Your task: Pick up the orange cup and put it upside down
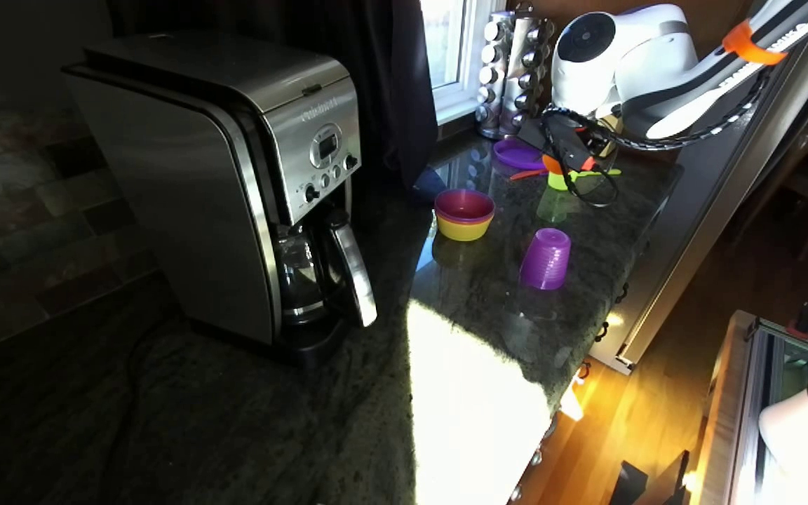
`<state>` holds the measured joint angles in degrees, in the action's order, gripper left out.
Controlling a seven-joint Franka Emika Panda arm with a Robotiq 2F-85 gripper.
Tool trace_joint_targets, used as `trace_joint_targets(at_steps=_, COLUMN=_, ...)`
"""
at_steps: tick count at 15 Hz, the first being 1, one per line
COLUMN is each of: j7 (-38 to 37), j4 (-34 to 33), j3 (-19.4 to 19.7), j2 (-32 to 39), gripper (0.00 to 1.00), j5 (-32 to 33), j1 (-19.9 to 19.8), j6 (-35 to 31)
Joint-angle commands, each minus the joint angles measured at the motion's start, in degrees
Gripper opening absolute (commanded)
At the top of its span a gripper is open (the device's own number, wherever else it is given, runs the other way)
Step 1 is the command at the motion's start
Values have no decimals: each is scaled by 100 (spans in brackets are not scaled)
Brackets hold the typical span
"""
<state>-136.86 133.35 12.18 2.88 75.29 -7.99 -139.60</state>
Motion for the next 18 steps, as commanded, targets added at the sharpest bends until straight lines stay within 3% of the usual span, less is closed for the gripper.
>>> trace_joint_targets(at_steps=1, j7=-186, j4=-50, j3=-73, j2=67, gripper=43, j5=163, j1=-75, j6=58)
trace_joint_targets(at_steps=10, j7=-611, j4=-187, j3=-122, j2=178, gripper=43, j5=881, j1=-45, j6=329)
trace_joint_targets(at_steps=13, j7=-799, j4=-168, j3=-261, j2=163, gripper=43, j5=1068, j1=49, j6=758)
trace_joint_targets(at_steps=16, j7=-464, j4=-173, j3=-372, j2=121, gripper=43, j5=795, j1=25, j6=620)
trace_joint_targets(at_steps=17, j7=-487, j4=-159, j3=-364, j2=125, gripper=68, j5=831, j1=-3, j6=660)
trace_joint_targets(at_steps=18, j7=-483, j4=-162, j3=-388, j2=125, gripper=68, j5=830, j1=6, j6=660)
